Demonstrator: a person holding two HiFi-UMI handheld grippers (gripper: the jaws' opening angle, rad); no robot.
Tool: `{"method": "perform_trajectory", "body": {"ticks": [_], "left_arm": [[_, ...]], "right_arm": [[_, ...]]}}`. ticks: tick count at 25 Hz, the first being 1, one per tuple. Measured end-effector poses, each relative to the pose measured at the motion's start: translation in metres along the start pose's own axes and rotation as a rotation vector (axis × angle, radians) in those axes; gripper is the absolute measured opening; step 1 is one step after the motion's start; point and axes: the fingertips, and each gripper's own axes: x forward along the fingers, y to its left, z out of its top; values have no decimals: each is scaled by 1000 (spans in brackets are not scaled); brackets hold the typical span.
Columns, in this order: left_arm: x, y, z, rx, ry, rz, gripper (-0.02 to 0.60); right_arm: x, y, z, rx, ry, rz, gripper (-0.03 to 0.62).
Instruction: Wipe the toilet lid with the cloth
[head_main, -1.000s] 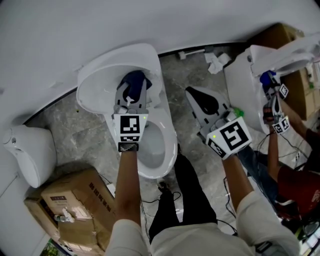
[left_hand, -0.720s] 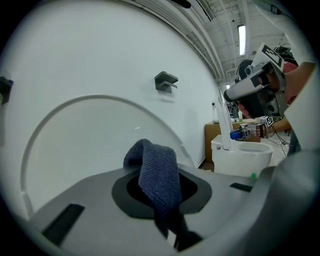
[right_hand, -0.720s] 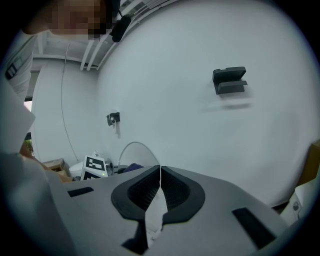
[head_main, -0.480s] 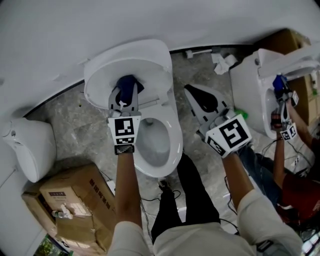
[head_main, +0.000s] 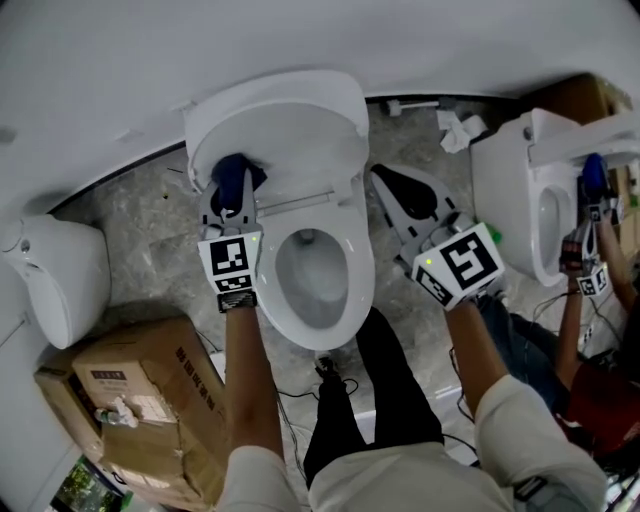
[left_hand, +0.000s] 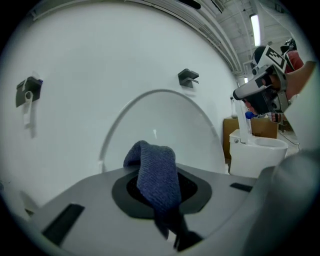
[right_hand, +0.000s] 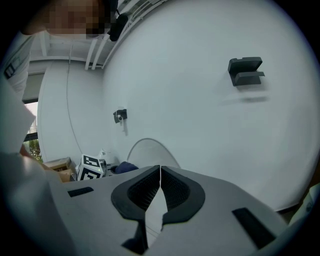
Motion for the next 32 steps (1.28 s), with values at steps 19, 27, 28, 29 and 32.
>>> {"method": "perform_trajectory", "body": {"ticks": [19,27,28,29,32], "left_arm": [[3,-7,-58,-94,94,31,54],[36,-73,-26,-62,13,-76,54],[40,-81,-23,-55,11,-86,54],[43,-89,-19,-45,8,-97,54],[52,-115,-9,-20,-5,-138,54]], "right_arm": [[-4,-10,-20,27,17,-14,29],[-30,-33,-27,35,22,-54,29],[-33,-36,-28,36,22,-59,29],[-37,-40,-27,37,20,-65,30],[-48,-48,-28,44,12,-83,29]]}}
